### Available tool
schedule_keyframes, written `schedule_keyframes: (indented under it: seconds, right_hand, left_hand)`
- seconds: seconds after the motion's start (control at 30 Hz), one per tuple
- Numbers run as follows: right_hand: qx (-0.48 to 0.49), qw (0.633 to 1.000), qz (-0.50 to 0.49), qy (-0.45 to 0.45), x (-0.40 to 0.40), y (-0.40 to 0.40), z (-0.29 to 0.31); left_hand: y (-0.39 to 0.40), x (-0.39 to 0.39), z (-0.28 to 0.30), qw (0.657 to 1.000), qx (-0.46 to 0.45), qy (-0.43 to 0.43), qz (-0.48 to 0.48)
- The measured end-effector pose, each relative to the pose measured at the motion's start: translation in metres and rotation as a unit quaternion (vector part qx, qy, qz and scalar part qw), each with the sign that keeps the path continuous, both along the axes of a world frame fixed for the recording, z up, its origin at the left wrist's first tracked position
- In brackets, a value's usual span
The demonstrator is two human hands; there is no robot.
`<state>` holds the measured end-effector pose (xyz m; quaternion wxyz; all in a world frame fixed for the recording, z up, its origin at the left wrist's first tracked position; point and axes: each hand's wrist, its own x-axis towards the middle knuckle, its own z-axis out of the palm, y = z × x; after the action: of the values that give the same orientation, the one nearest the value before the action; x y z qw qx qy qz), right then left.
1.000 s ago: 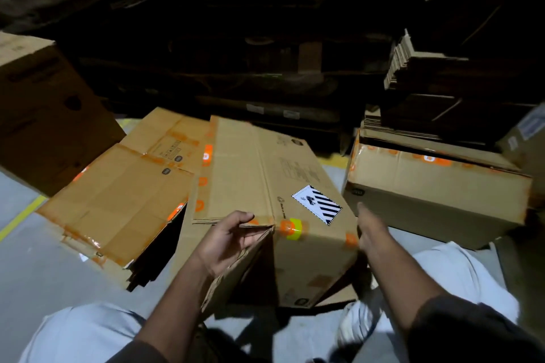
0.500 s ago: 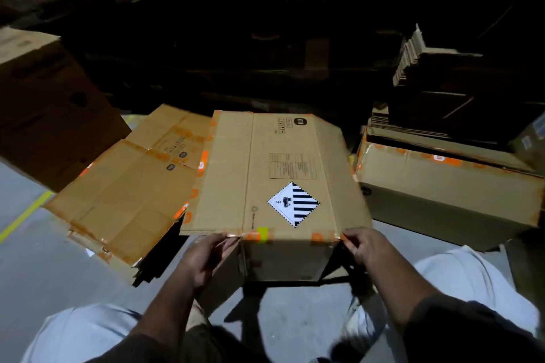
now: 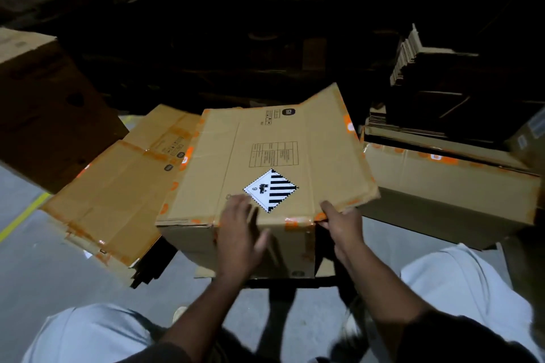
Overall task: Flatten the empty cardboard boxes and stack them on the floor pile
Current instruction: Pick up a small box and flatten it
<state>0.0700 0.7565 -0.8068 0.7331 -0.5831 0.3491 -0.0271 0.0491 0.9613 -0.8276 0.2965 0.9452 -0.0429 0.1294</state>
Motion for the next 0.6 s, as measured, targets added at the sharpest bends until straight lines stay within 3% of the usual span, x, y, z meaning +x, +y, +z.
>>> schedule_keyframes:
  seconds: [0.07,0.13,0.2,0.27,0.4,0.43,0.47,0.53,0.6]
  right_hand:
    - [-0.192,0.977,0.088,0.016,-0.004,0.011,0.006]
    - [-0.304,0.933,0.183,-0.056,-0.010,0.018,0.000]
    - [-0.404,0.846,0.320,-0.137,-0.021,0.026,-0.004]
    - [-0.456,0.777,0.402,-0.165,-0.026,0.032,-0.003]
    - [-0.447,0.713,0.486,-0.237,-0.022,0.041,0.016]
    - [-0.430,0.708,0.498,-0.257,-0.021,0.045,0.017]
    - [-0.396,0.726,0.499,-0.258,-0.020,0.047,0.015]
    - [-0.304,0.811,0.461,-0.194,-0.014,0.046,0.006]
    - [-0.291,0.855,0.414,-0.114,-0.002,0.033,-0.006]
  left_hand:
    - [-0.026,-0.003,-0.008,0.995,0.006,0.038,-0.093]
    - [-0.047,-0.003,-0.007,0.986,-0.015,0.087,-0.142]
    - [-0.059,0.000,0.000,0.974,-0.081,0.143,-0.156]
    - [-0.064,-0.002,0.008,0.970,-0.133,0.169,-0.116]
    - [-0.059,-0.009,-0.003,0.969,-0.206,0.130,0.040]
    - [-0.055,-0.008,-0.002,0.960,-0.232,0.141,0.070]
    - [-0.050,-0.005,0.005,0.946,-0.263,0.156,0.104]
    - [-0.039,0.000,0.016,0.929,-0.301,0.138,0.168]
    - [-0.028,0.001,0.017,0.914,-0.330,0.112,0.208]
